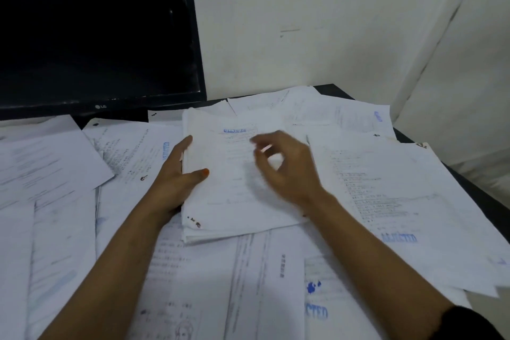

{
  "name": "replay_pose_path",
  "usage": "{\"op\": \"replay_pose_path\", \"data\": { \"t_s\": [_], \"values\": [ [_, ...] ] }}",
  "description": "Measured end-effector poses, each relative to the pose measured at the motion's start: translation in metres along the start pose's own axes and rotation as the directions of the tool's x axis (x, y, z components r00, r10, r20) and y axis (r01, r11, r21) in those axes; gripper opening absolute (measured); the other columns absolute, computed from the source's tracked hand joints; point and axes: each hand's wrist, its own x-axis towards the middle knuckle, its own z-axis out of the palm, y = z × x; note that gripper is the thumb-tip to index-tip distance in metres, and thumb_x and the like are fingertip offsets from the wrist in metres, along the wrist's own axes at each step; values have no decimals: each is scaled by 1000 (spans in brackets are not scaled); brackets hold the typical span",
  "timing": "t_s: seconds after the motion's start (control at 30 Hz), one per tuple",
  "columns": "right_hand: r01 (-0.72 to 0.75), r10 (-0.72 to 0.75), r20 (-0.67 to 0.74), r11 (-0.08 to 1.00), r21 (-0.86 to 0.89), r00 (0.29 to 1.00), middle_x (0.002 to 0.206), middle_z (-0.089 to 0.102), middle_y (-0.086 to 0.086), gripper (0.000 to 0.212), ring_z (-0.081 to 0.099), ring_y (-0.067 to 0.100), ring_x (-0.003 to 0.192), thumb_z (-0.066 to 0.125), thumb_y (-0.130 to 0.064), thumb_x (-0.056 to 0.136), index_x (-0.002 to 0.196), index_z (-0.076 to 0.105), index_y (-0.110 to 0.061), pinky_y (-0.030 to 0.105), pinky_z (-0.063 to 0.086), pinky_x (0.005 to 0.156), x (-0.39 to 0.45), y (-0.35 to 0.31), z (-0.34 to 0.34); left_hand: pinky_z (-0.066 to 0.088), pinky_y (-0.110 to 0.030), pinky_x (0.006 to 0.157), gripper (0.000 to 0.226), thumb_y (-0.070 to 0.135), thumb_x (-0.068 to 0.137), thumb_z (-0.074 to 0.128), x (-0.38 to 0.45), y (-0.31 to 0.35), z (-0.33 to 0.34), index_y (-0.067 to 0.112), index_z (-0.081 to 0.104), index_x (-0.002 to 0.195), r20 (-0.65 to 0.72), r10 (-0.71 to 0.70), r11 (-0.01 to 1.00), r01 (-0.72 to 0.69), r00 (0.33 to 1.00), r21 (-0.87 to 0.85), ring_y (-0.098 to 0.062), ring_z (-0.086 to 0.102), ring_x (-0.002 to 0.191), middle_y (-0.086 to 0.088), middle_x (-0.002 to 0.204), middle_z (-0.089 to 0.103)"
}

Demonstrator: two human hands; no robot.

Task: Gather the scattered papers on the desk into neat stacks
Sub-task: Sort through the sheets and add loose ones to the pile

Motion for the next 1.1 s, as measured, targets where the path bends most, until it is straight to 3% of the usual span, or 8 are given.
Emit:
{"op": "replay_pose_path", "data": {
  "t_s": [0.13,0.23,0.3,0.47,0.6,0.73,0.9,1.1],
  "values": [
    [-425,403,-135,840,-338,905,111,63,2,30,62,19,96,60,-27,88,117,60,-18,36,51,80,10,20,-42,51,-18,71,73,-3,96,53,-10,6,6,32,23,152,-22,-15,999,14,1000,-36,0,58,101,15,133,52],
    [-552,758,0,476,-685,652,134,46,13,65,45,35,123,61,-47,86,138,39,-13,42,41,94,2,22,-65,54,-18,59,59,-4,98,48,-19,15,6,22,30,147,-37,-48,999,49,998,11,-3,61,91,9,120,59],
    [-517,844,55,377,-769,533,136,45,15,72,43,37,124,61,-53,84,137,39,-10,44,40,98,-8,20,-69,54,-20,62,54,-5,96,48,-23,19,1,15,35,144,-47,-62,995,65,997,75,-13,63,98,-2,125,60],
    [-455,786,75,429,-780,614,95,56,5,34,53,24,83,63,-41,84,95,48,-13,29,40,68,-18,10,-70,47,-26,69,55,-9,92,48,-35,29,-14,13,42,141,-81,-18,991,28,997,129,-14,60,94,-5,122,58],
    [-372,723,59,420,-828,688,103,63,7,8,62,26,93,59,-16,88,93,57,-11,27,40,68,-14,8,-67,50,-25,70,57,-8,93,48,-51,13,-15,16,42,144,-80,-45,993,53,996,102,-14,62,96,-4,131,57],
    [-465,680,-28,469,-751,733,105,63,15,12,62,33,97,56,-6,89,99,60,-1,28,40,69,-4,6,-77,47,-26,79,81,-2,96,50,-53,9,-13,34,10,155,-128,-25,998,32,991,54,-15,50,113,15,136,32],
    [-595,627,-113,645,-480,771,66,53,6,14,55,30,71,52,2,81,67,54,-2,21,31,50,24,-3,-98,53,-26,74,51,-4,93,45,-54,8,-14,28,62,129,-81,-57,996,62,995,57,-20,63,104,-1,132,57],
    [-596,598,29,801,-47,801,82,68,8,22,62,25,76,58,-4,79,97,71,-4,25,44,62,43,-40,-65,53,-22,76,32,4,97,48,-51,7,-12,21,70,114,-88,-85,996,84,993,-6,-16,65,102,-3,123,65]
  ]
}}
